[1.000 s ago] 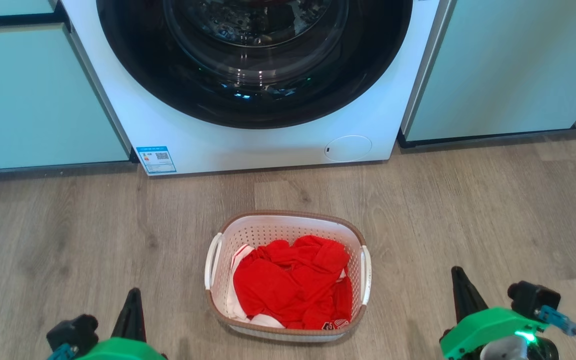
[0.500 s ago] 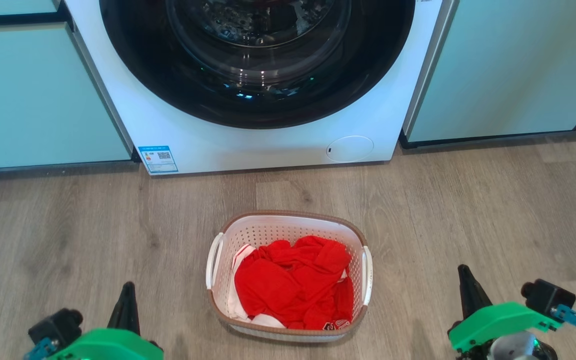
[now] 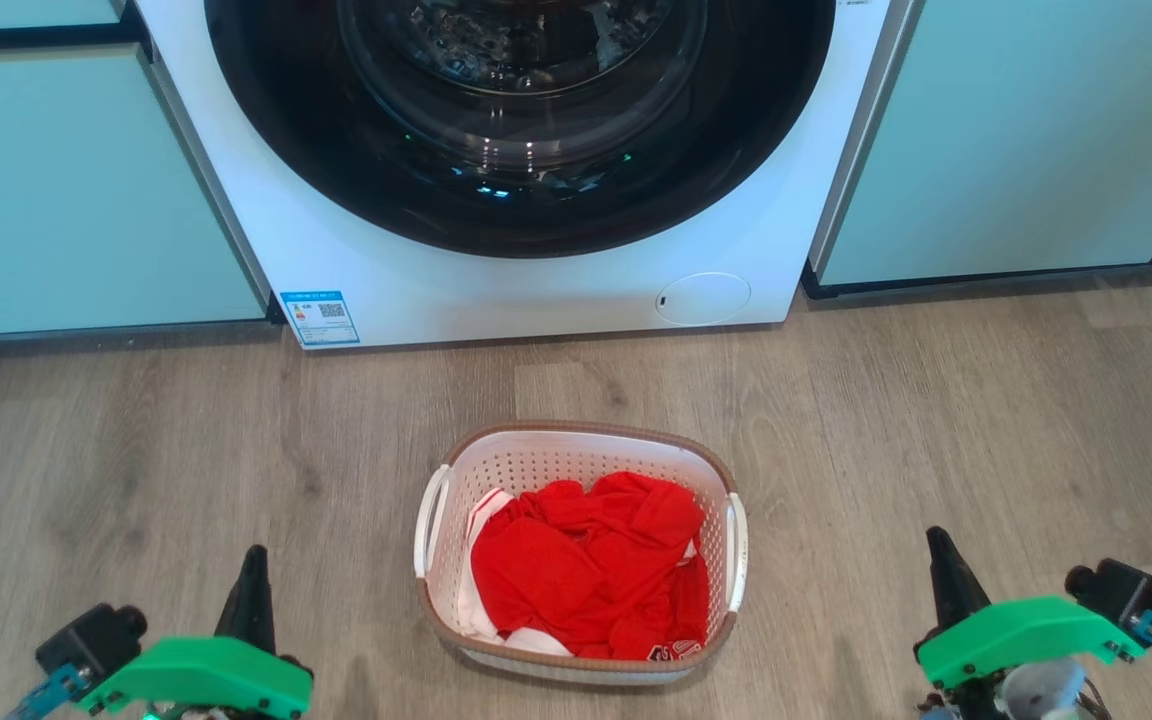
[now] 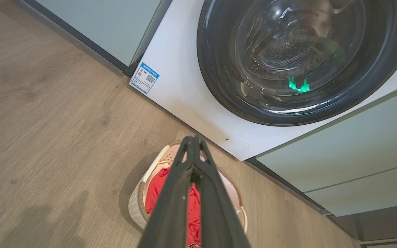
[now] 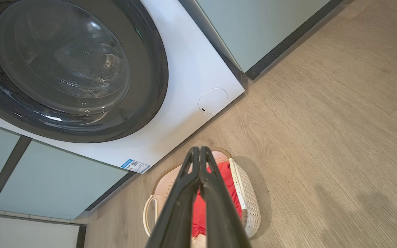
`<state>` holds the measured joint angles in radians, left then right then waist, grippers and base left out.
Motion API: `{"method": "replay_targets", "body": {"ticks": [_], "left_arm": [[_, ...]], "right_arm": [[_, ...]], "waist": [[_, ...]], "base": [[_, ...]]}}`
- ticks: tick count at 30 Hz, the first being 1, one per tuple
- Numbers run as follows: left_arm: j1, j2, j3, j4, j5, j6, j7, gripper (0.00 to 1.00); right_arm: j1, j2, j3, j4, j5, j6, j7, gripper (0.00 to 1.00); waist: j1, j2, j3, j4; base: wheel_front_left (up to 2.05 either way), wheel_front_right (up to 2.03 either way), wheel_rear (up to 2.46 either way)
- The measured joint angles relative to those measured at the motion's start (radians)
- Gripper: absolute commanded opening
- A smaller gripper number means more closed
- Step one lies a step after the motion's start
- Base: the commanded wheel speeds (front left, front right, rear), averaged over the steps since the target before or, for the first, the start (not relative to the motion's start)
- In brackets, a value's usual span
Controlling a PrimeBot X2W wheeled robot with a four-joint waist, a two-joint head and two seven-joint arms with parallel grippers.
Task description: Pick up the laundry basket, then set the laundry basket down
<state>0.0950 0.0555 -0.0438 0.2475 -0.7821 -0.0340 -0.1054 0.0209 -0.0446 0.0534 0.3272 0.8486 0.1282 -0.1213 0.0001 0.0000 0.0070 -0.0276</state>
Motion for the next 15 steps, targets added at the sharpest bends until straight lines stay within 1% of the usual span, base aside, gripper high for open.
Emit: {"method": "replay_targets", "body": {"ticks": [6,15], "left_arm": [[-0.002,0.0,0.018,0.002,-0.067,-0.002,0.018,0.0],[-0.025,0.0,0.024,0.004,-0.169,-0.019,0.043,0.0]], "right_arm": [[-0.011,-0.001,-0.015,-0.003,0.064,0.0,0.015,0.0],[-0.021,-0.004,-0.028,-0.009,0.161,0.0,0.04,0.0]], "waist": [[0.0,0.0,0.0,0.002],[0.0,0.0,-0.001,0.006]], "base": [[0.0,0.0,0.0],[0.0,0.0,0.0]]}}
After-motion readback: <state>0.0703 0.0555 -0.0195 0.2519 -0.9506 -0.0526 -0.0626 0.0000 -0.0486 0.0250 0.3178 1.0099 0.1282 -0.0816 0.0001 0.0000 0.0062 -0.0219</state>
